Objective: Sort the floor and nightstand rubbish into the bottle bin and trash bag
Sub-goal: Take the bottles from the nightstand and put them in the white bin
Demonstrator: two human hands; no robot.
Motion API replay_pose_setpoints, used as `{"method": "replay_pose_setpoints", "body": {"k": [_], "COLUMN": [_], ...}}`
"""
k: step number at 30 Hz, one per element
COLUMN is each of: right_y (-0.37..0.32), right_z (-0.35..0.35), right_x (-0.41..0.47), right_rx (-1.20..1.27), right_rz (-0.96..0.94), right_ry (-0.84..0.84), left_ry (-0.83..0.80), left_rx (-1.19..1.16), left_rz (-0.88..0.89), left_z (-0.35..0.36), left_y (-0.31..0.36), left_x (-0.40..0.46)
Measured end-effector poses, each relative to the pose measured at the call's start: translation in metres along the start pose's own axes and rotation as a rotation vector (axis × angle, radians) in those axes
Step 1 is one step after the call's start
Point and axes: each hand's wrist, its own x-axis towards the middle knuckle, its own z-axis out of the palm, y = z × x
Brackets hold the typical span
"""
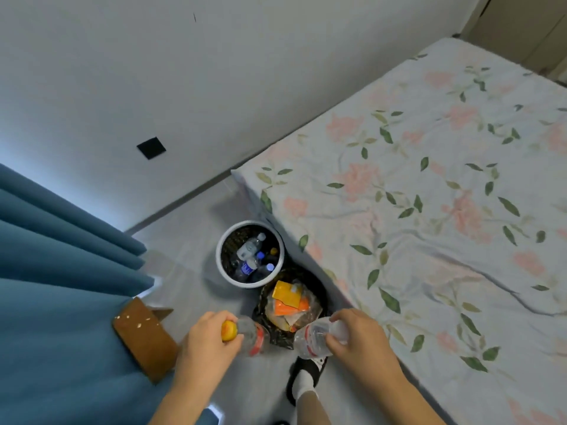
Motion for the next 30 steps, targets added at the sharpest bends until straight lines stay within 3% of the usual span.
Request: {"method": "replay_pose_setpoints", "body": {"k": [13, 22, 30], "right_y": [-0.037, -0.044, -0.053], "right_z": [0.057, 0.158, 0.210], "right_x": [0.184, 0.301, 0.375], "right_rx": [0.012, 0.074, 0.106], "right_rz": [-0.036, 0.103, 0.117], "right_ry": [-0.066, 0.086, 0.008], "left_ry": [0.187, 0.050, -0.069], "left_rx": [-0.176, -0.189, -0.170], "left_rz": [-0.203, -0.140, -0.126], "left_z": [0.016, 0.087, 0.125], "left_y": [-0.045, -0.106, -0.136], "left_x": [0.183, 0.292, 0.346]}}
